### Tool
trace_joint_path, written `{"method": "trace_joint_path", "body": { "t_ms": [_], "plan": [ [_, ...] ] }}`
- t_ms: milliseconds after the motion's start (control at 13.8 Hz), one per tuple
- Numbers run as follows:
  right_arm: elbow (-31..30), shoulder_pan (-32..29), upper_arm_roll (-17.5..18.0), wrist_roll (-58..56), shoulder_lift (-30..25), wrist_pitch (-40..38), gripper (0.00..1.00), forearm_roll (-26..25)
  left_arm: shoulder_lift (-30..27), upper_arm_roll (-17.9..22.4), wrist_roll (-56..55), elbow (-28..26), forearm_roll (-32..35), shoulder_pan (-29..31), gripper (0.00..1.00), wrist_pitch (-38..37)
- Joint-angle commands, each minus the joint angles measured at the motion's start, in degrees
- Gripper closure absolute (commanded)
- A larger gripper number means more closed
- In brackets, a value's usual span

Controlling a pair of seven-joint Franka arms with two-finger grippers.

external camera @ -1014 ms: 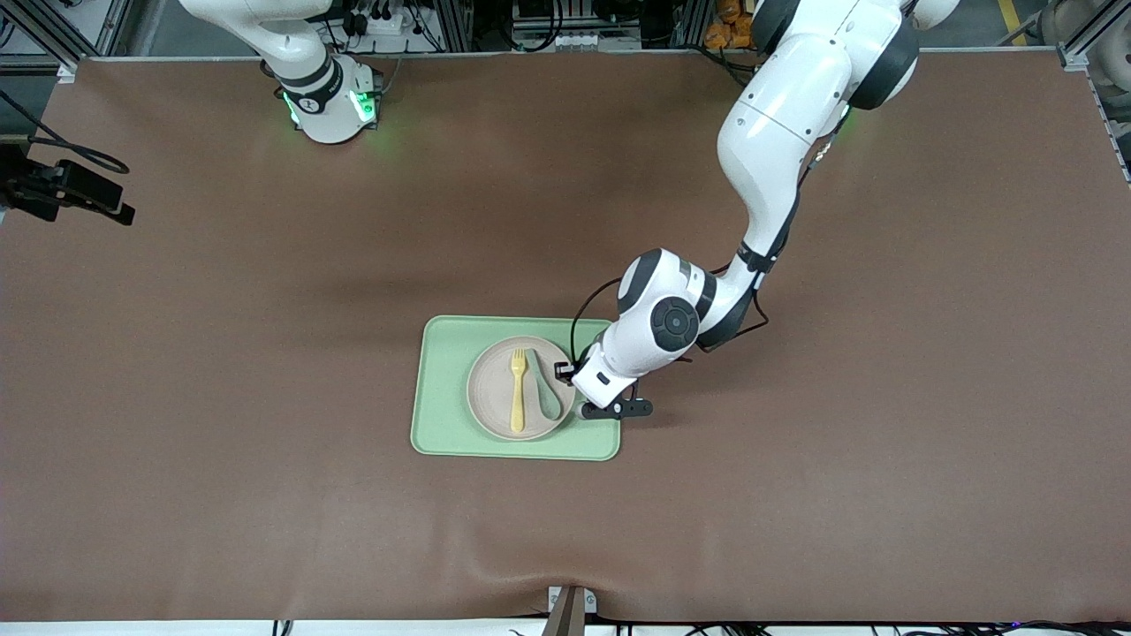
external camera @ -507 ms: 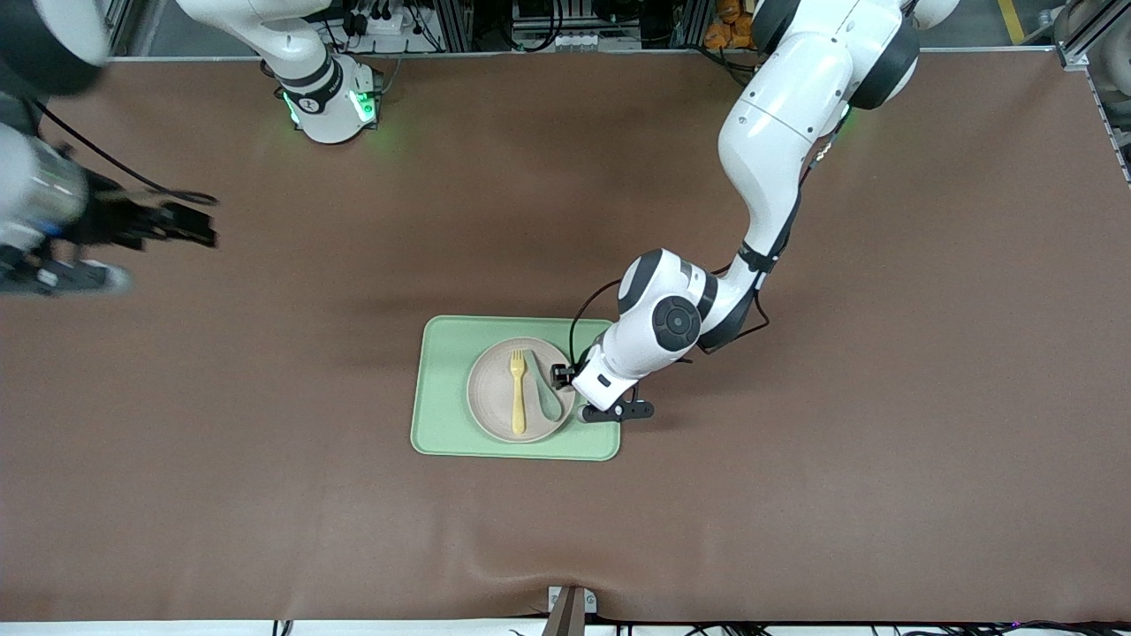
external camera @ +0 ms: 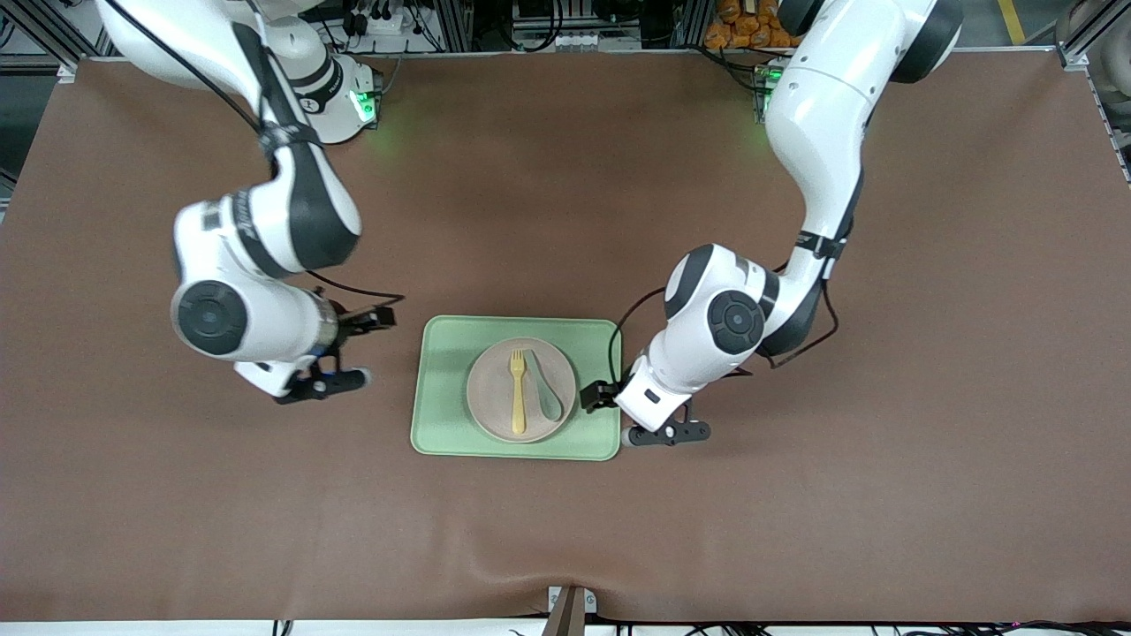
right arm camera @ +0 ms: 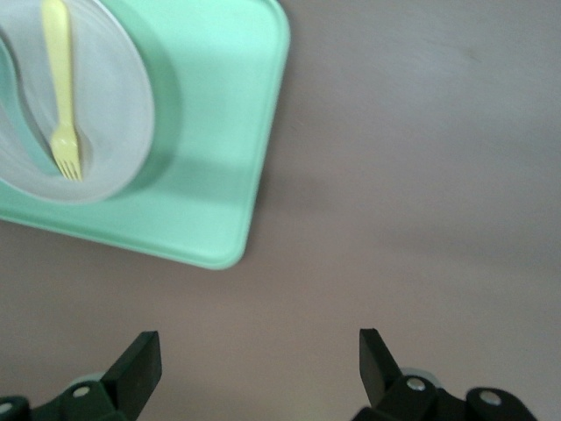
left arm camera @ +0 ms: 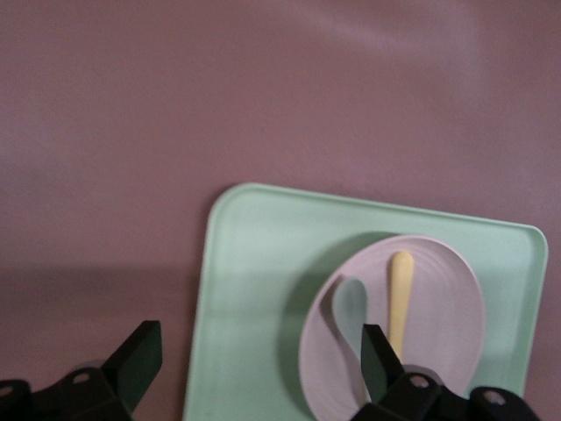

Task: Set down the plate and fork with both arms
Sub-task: 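Withdraw the left gripper while the right gripper reaches the plate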

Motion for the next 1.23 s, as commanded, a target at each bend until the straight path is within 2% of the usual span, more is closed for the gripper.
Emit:
{"method": "trace_joint_path", "body": {
  "t_ms": [0,145,290,652,870,1159],
  "plan": [
    [2.18,2.59,-0.16,0.40,6.49,11.28,0.00,3.08,-3.91,0.06,-0.21,-2.28,5.56,1.90,0.00,-4.61],
    [2.09,4.97,-0.16,0.49,9.66,21.93,0.00,3.26,-5.23,-0.03,1.63,-2.37,8.38,3.84,0.00,-7.17],
    [2.09,5.77,-0.16,1.80,11.95,28.54,0.00,3.35,-5.67,-0.03,4.18,-2.28,8.82,5.86,0.00,-8.85],
    [2.18,10.77,-0.34,4.88,14.42,32.26,0.00,1.77,-7.87,-0.11,15.58,-2.37,15.50,12.61,0.00,-12.54],
    [2.00,11.83,-0.25,4.97,14.94,32.26,0.00,1.94,-8.49,-0.64,24.82,-2.54,15.50,18.15,0.00,-14.74],
    [2.09,12.10,-0.25,5.67,16.70,34.88,0.00,2.29,-12.26,-1.17,25.29,-2.81,15.94,19.58,0.00,-21.49]
  ]
}}
